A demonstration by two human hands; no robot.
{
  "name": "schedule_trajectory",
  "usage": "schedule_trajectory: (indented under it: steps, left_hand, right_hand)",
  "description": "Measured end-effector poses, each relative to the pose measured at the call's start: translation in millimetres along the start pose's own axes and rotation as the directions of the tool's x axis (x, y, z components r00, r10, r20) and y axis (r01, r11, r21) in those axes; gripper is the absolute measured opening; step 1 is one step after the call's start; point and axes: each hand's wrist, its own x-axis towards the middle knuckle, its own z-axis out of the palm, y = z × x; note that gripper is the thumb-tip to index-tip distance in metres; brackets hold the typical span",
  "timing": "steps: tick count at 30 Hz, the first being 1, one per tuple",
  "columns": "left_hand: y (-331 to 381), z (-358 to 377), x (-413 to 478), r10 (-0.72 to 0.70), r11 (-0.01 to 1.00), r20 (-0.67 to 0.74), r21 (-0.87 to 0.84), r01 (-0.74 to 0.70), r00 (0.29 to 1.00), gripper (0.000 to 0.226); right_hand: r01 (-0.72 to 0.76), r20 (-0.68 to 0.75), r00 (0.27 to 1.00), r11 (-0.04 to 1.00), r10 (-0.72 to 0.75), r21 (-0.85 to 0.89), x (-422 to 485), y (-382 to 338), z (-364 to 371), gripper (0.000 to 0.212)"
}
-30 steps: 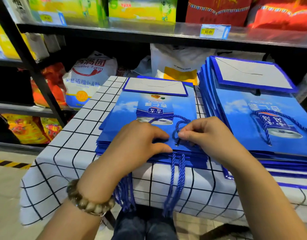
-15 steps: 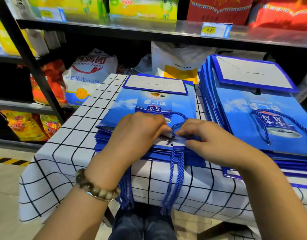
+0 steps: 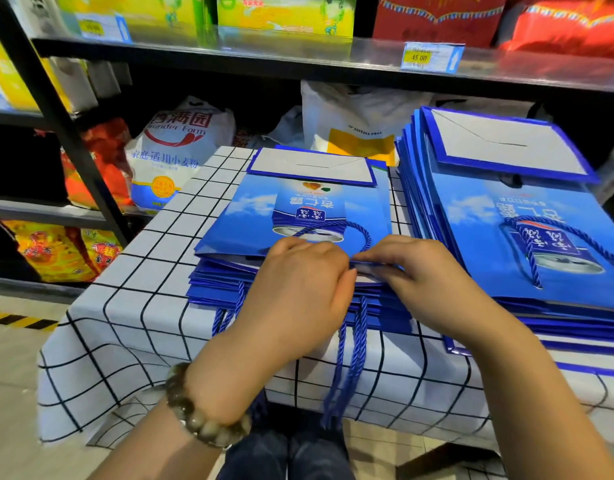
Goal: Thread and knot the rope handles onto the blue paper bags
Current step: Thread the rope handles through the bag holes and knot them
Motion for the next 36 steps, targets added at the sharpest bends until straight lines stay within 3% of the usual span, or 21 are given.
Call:
schedule_trajectory:
  steps: [6,10,13,18,20,23,25,29,31,34,36]
  left_hand:
    - [2,-15,10,-0.22,0.896,0.064,-0.381,0.228,0.973,0.037]
    - [6,-15,30,-0.273,0.898,0.186,-0.303,0.319,0.944,0.007]
    - [8,-11,39,-0.273,0.892,0.27,-0.287,0.348,0.923,0.021]
    - [2,-9,40,-0.395,0.889,0.015,-0.246,0.387,0.918,0.019]
    - [0,-12,34,-0.327,0.91,0.015,-0.265,0.319,0.945,0.019]
    - [-2,-23,19,-0.139,0.943,0.279,-0.255,0.213,0.95,0.036]
    - [-3,-28,13,-0.091,0.974,0.36,-0.161,0.158,0.928,0.05]
    - [-2,-30,12,-0.102,0.994,0.156,-0.034,0.108,0.982,0.046]
    - [-1,-28,11,-0.15,0.981,0.012,-0.125,0.15,0.989,0.045]
    - [-5,-35,13,-0.257,0.918,-0.266,-0.369,0.148,0.929,0.041]
    - [1,-49,13,-0.263,0.909,-0.426,-0.41,0.074,0.865,0.042]
  right_hand:
    - [-0.071,-0.157,0.984,0.992,0.087,0.107,-9,5,5,0.013]
    - [-0.047,-0.242,0.967,0.99,0.078,0.131,-14,6,11,0.018]
    - [-0.036,-0.266,0.962,0.994,0.062,0.103,-18,6,14,0.03]
    - [-0.007,-0.284,0.958,0.994,0.039,0.112,-20,10,15,0.012]
    - [0.014,-0.291,0.957,0.994,0.018,0.108,-20,11,14,0.014]
    - [0.078,-0.383,0.923,0.994,-0.044,0.074,-21,9,11,0.016]
    - [0.135,-0.476,0.873,0.99,-0.104,0.029,-18,4,8,0.011]
    - [0.247,-0.634,0.753,0.969,-0.176,0.025,-11,-12,5,0.008]
    - [0.307,-0.721,0.682,0.943,-0.127,0.125,-9,-18,2,0.012]
    - [0.369,-0.79,0.614,0.881,0.008,0.295,-10,-26,1,0.019]
    - [0.379,-0.767,0.639,0.846,0.054,0.375,-12,-30,1,0.022]
